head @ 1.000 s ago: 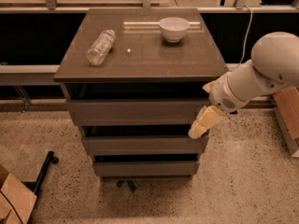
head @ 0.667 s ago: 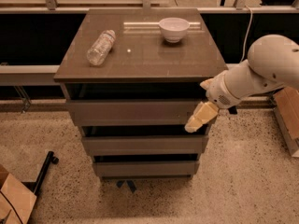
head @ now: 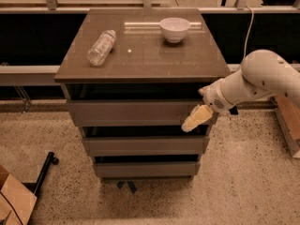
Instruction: Open top drawer
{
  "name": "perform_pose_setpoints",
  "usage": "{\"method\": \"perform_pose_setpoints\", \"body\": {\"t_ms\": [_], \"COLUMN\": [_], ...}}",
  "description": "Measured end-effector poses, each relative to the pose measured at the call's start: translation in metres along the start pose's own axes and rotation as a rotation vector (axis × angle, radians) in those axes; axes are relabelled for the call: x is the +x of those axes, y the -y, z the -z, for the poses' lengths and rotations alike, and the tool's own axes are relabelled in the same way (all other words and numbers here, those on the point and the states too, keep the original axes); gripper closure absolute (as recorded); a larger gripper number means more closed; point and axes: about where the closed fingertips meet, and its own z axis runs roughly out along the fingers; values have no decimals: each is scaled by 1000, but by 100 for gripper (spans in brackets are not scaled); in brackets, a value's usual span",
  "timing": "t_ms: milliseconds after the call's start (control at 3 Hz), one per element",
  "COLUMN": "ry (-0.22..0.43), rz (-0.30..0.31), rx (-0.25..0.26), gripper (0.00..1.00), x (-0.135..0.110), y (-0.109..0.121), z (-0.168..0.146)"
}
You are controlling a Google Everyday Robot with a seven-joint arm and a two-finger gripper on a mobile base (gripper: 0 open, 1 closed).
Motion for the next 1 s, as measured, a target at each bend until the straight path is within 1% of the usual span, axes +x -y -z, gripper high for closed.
{"method": "perform_pose_setpoints", "body": {"t_ms": [333,667,1000], "ry": [16,64,74], "rz": [-29,-14,4], "rx": [-13,-24,-31], "gripper": [0,0,0], "x": [8,2,-3], "y": [8,30,50], "z": [-17,-43,-57]}}
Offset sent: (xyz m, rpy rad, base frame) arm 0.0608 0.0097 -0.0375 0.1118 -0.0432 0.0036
